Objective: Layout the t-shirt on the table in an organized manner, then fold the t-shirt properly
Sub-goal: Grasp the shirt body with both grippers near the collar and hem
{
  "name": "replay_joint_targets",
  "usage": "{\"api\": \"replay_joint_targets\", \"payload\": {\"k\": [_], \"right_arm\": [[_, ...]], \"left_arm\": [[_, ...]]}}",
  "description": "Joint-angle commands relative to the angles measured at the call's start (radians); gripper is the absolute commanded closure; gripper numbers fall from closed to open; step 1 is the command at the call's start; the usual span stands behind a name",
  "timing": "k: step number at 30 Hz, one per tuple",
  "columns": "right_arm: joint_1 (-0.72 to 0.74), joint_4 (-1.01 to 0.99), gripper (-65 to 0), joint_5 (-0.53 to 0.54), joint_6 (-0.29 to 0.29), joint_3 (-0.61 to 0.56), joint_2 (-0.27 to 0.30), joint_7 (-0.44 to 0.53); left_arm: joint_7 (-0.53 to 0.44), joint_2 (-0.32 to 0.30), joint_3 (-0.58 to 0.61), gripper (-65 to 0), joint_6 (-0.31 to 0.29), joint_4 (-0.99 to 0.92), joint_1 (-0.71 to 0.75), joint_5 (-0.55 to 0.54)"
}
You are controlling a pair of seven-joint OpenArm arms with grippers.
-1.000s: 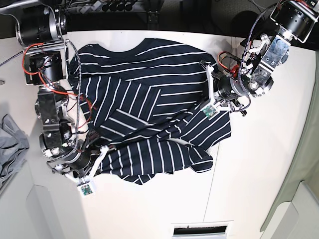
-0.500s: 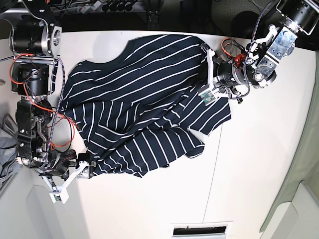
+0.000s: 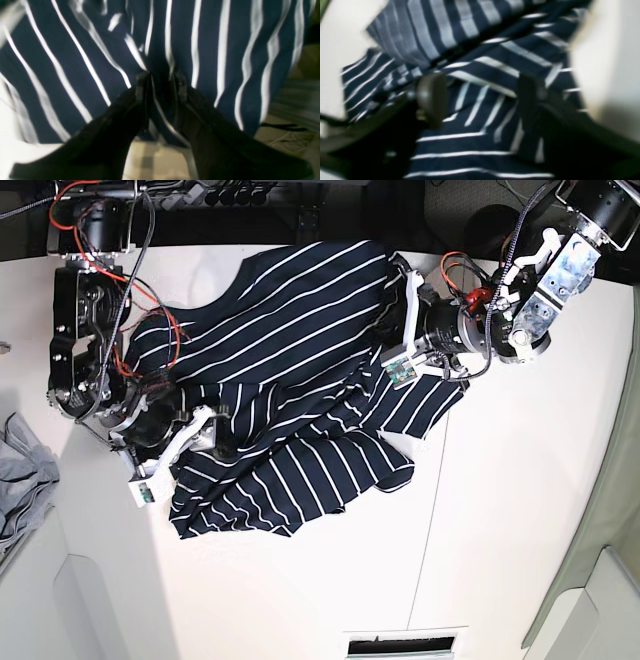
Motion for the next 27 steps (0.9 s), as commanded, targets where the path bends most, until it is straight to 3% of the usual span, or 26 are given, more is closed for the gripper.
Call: {"api": "replay_joint_targets", "payload": {"k": [1,3,4,13,16,19,23,27], "right_arm": [[-0.003,0.018,-25.7,0.01,0.008,-0.008,-0.011,0.013],[-0.035,0.012,-6.4,0.005,0.028,-0.033,-0.031,0.018],[-0.049,0.005,0.0,-0.001,0.032,-0.048,-0.035,0.025],[-0.077,-0.098,0.0,-0.132,0.032,-0.126,-0.02,0.039],[-0.078,-0.111,0.0,-0.133,0.031,-0.125,0.023,0.019],[-0.079,-0.111,0.0,-0.133,0.03,-0.125,0.093,0.021],[-0.079,-0.111,0.0,-0.132,0.023,-0.108,0.177,0.026],[-0.074,-0.11,0.0,-0.097,0.019,-0.059,0.198,0.027]], "left_arm": [[-0.007,-0.008,-0.006,-17.0,-0.009,0.019,-0.011,-0.01],[-0.008,-0.007,-0.006,-17.0,-0.009,0.02,-0.011,-0.022],[-0.008,-0.006,-0.006,-17.0,-0.009,0.02,-0.01,-0.032],[-0.015,0.061,-0.005,-17.0,-0.021,0.02,0.029,-0.077],[-0.021,0.088,-0.007,-17.1,-0.023,0.02,0.027,-0.049],[-0.021,0.087,-0.037,-17.1,0.021,0.028,-0.014,-0.039],[-0.013,0.069,-0.116,-17.1,0.028,0.043,-0.063,-0.078],[-0.017,0.06,-0.158,-17.1,0.028,0.043,-0.106,-0.109]]}}
